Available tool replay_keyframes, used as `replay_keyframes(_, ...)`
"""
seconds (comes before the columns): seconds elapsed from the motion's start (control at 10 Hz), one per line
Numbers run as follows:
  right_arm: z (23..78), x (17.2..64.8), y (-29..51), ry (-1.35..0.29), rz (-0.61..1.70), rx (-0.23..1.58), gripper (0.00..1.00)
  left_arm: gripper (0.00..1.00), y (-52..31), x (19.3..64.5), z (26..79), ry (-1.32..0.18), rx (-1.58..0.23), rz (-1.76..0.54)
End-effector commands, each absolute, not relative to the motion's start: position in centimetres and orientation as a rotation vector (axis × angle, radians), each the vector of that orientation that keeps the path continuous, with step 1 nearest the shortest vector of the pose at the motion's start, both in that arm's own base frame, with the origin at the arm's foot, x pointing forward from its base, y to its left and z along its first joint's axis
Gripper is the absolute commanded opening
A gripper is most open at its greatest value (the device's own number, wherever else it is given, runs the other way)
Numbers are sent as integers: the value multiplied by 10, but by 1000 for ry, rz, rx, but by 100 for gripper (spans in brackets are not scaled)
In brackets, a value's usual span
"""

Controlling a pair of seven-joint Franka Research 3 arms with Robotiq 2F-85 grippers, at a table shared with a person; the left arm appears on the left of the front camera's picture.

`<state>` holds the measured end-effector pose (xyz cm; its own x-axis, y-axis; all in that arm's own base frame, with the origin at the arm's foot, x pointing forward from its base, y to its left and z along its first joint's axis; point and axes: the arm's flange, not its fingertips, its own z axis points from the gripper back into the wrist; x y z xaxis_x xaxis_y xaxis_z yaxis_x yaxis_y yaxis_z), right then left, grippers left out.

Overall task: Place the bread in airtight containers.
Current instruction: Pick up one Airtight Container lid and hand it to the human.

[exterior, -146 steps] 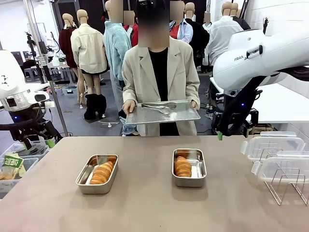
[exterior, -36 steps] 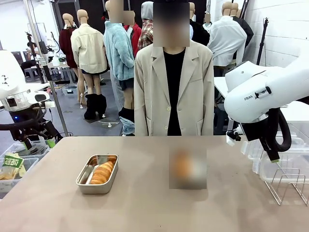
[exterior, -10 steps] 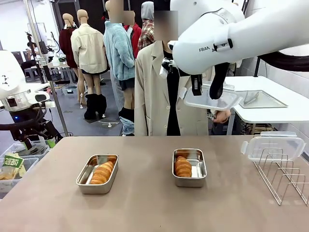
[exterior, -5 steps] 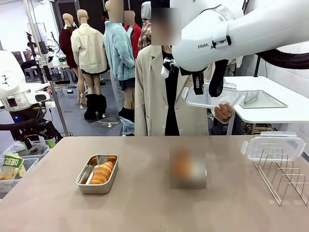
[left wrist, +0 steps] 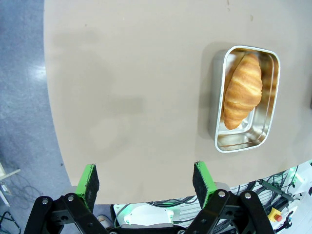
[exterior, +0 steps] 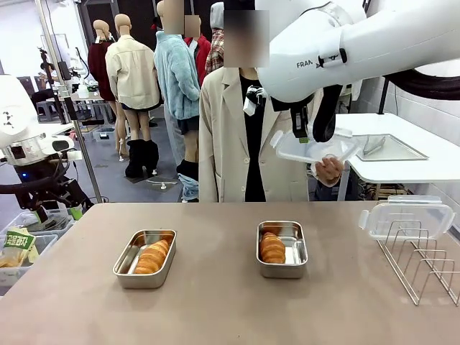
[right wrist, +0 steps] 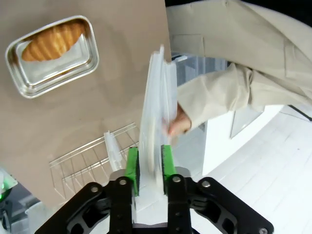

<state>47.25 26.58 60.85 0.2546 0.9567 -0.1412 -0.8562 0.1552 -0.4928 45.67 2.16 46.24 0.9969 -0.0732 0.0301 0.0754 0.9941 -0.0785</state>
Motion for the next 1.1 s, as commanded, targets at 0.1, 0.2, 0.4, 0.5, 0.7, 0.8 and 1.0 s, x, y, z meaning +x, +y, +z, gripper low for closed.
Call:
replay_keyframes(0.1,637,445,235,-193,1352,-450,100,100,22,458,465,-28,-72,-74)
replay_keyframes(0.2,649,433,213,-158,1380,-413,100,100,22,458,465,-28,-72,-74)
replay_keyframes(0.4,658,426,178,-76,1397,-343,100,100,22,458,465,-28,-72,-74)
replay_keyframes(0.5,657,425,160,-45,1405,-324,100,100,22,458,465,-28,-72,-74)
replay_keyframes(0.7,647,436,124,49,1435,-264,100,100,22,458,465,-28,-72,-74)
replay_keyframes(0.8,638,445,110,103,1469,-245,100,100,22,458,465,-28,-72,-74)
replay_keyframes(1.0,617,458,94,145,1455,-218,100,100,22,458,465,-28,-72,-74)
